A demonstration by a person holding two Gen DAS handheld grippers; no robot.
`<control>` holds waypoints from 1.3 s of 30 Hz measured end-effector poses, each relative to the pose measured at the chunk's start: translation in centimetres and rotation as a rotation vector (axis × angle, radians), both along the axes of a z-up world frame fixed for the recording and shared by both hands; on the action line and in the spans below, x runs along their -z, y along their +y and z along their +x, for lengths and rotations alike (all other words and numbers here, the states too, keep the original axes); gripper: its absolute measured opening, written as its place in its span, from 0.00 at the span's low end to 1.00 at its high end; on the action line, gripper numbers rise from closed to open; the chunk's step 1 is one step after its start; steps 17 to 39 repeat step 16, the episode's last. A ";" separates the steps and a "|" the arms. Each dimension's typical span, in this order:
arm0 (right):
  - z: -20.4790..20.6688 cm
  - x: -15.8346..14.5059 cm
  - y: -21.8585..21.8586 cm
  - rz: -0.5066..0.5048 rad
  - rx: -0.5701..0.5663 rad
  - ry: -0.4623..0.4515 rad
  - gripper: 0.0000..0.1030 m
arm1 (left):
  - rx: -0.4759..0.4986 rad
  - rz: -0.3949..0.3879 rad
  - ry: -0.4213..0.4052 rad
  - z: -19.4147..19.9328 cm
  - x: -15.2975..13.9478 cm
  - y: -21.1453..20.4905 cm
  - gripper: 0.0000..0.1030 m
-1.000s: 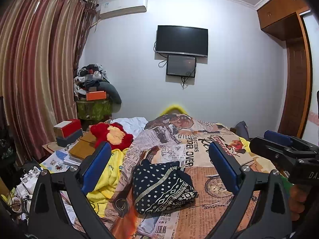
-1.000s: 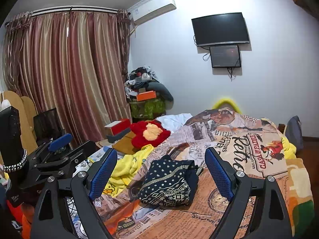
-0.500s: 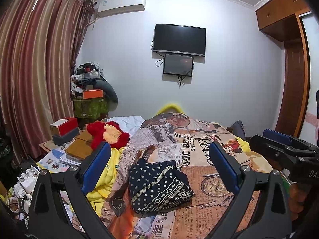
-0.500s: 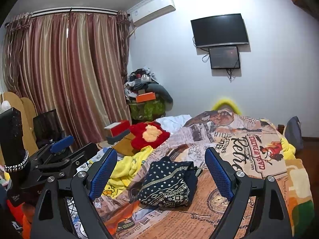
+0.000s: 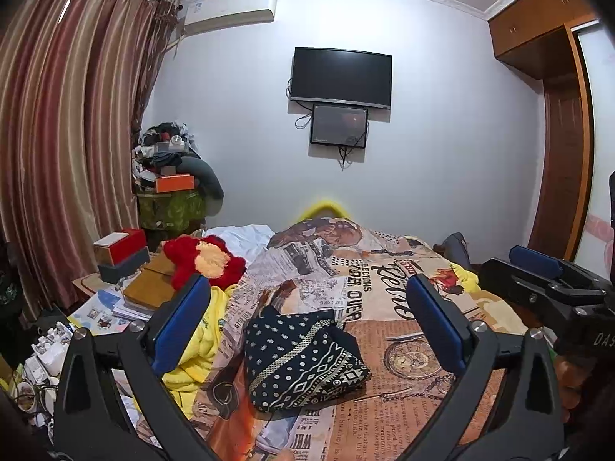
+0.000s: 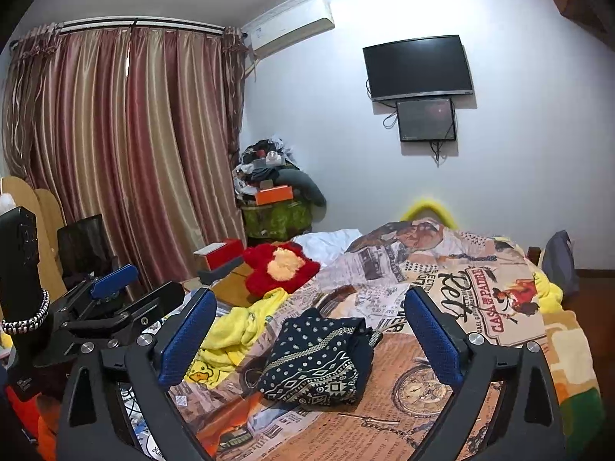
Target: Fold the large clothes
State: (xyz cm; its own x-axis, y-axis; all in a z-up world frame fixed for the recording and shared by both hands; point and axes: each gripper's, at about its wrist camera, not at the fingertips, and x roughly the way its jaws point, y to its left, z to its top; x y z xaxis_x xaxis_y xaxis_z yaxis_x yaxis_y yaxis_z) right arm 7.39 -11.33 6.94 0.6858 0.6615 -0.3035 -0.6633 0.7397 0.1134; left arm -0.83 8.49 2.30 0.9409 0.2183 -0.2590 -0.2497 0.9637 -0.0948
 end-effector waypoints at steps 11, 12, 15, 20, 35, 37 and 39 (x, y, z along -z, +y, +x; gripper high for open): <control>0.1 0.6 0.0 -0.018 0.038 -0.008 1.00 | -0.008 -0.020 0.011 -0.2 0.1 0.2 1.00; 0.2 0.7 0.0 -0.021 0.040 -0.004 1.00 | -0.008 -0.023 0.013 -0.2 0.1 0.2 1.00; 0.5 0.8 0.1 -0.025 0.043 0.006 1.00 | -0.014 -0.023 0.020 0.0 0.2 0.2 1.00; 0.6 0.9 0.0 -0.026 0.043 0.009 1.00 | -0.017 -0.023 0.021 0.1 0.3 0.3 1.00; 0.6 0.9 0.0 -0.026 0.043 0.009 1.00 | -0.017 -0.023 0.021 0.1 0.3 0.3 1.00; 0.6 0.9 0.0 -0.026 0.043 0.009 1.00 | -0.017 -0.023 0.021 0.1 0.3 0.3 1.00; 0.6 0.9 0.0 -0.026 0.043 0.009 1.00 | -0.017 -0.023 0.021 0.1 0.3 0.3 1.00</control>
